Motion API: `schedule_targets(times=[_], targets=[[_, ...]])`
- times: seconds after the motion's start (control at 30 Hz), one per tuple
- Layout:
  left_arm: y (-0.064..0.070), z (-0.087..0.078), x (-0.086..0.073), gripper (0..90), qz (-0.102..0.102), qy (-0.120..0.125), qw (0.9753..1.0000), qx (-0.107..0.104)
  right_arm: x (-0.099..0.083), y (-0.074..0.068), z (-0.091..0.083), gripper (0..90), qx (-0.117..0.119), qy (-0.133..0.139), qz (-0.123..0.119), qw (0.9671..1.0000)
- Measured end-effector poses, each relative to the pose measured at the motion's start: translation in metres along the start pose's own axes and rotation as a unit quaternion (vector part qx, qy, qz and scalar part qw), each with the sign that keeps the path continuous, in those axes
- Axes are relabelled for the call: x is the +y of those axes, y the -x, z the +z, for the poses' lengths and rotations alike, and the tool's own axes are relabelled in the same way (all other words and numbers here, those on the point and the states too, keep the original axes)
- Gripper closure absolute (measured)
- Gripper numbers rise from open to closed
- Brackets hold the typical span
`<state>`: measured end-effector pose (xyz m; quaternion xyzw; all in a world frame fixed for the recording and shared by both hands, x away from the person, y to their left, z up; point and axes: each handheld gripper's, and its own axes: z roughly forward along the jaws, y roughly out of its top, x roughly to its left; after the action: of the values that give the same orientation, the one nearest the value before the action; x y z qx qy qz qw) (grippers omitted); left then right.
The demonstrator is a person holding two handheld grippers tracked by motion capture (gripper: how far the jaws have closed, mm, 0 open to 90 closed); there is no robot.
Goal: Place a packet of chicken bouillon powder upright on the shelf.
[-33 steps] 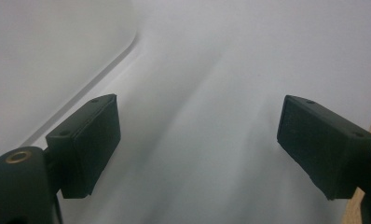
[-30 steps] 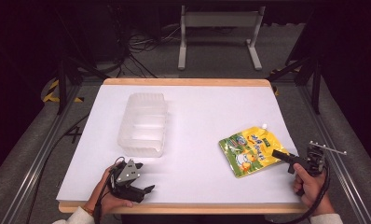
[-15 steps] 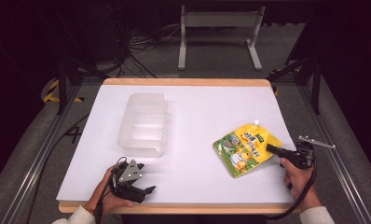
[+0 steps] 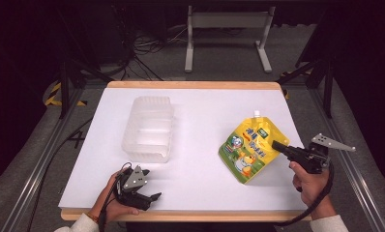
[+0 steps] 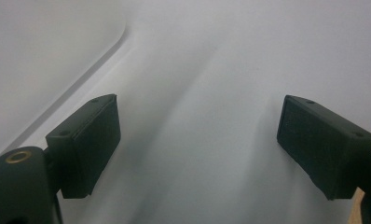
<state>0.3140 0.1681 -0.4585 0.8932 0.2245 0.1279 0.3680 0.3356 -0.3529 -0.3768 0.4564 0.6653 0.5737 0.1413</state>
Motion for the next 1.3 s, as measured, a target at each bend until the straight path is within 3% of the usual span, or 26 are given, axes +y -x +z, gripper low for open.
schedule_targets(times=[0.1,0.17,0.43,0.9,1.3], targets=[[0.000,0.000,0.000,13.7,0.001,0.001,1.0000,0.001,0.005,-0.011,0.002,90.0,0.005,0.001,-0.019,0.9998],[0.000,0.000,0.000,13.8,0.001,0.001,1.0000,0.001,0.011,-0.027,0.006,90.0,0.014,0.000,-0.049,0.9987],[0.000,-0.001,0.000,13.8,0.000,0.000,1.0000,0.000,0.021,-0.051,0.015,90.0,0.018,-0.003,-0.101,0.9948],[0.000,-0.003,-0.002,13.7,-0.003,0.001,1.0000,0.005,0.036,-0.073,0.025,90.0,0.018,0.007,-0.155,0.9877],[-0.001,-0.005,-0.004,13.7,-0.010,0.008,0.9999,0.007,0.050,-0.091,0.049,90.0,0.039,0.016,-0.178,0.9832]])
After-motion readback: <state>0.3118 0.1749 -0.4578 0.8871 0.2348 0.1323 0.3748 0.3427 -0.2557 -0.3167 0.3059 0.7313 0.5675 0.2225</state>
